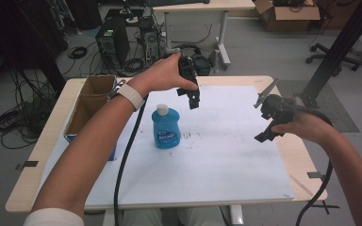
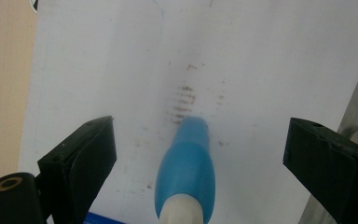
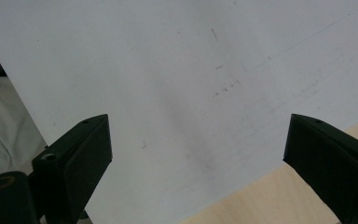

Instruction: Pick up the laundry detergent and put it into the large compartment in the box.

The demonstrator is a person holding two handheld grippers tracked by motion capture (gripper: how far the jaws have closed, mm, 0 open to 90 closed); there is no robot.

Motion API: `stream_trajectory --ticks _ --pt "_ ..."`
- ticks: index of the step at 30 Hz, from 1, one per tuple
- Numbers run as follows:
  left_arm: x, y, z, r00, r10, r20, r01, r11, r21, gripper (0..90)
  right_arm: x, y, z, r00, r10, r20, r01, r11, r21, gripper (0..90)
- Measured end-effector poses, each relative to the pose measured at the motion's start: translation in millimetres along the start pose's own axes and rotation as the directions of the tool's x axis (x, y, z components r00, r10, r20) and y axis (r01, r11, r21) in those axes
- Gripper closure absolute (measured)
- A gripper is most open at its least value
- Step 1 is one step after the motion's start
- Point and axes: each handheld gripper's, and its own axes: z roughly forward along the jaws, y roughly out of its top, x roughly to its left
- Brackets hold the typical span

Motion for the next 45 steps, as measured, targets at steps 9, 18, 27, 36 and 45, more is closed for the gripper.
stream_trajectory --ticks 9,18,27,36,45 --pt "-1.0 -4.4 -3.6 1.0000 0.004 0.008 -0.004 1.0000 -0.002 7.0 3.0 0.7 -2.0 1.0000 -0.001 0.009 0.001 1.000 -0.004 7.5" --pt "1.5 -7.8 -5.1 1.0000 0.000 0.006 0.000 1.0000 -0.006 6.8 3.7 2.2 -0.5 1.0000 0.001 0.009 -0.001 1.000 -0.004 7.6" --pt "0.5 -7.5 -4.7 1.0000 -0.006 0.003 0.006 0.9999 -0.010 6.9 3.8 1.6 -0.7 1.0000 -0.002 0.010 0.002 1.000 -0.002 7.8" --pt "0.2 -7.8 -5.3 1.0000 -0.005 0.002 0.005 0.9999 -0.010 7.0 3.9 2.0 -1.1 1.0000 -0.001 0.009 0.001 1.000 -0.003 8.0" --pt "0.8 -9.1 -6.1 1.0000 -0.004 -0.001 0.004 0.9999 -0.012 7.1 4.1 2.3 -1.2 1.0000 -0.004 0.008 0.004 1.000 -0.003 8.1"
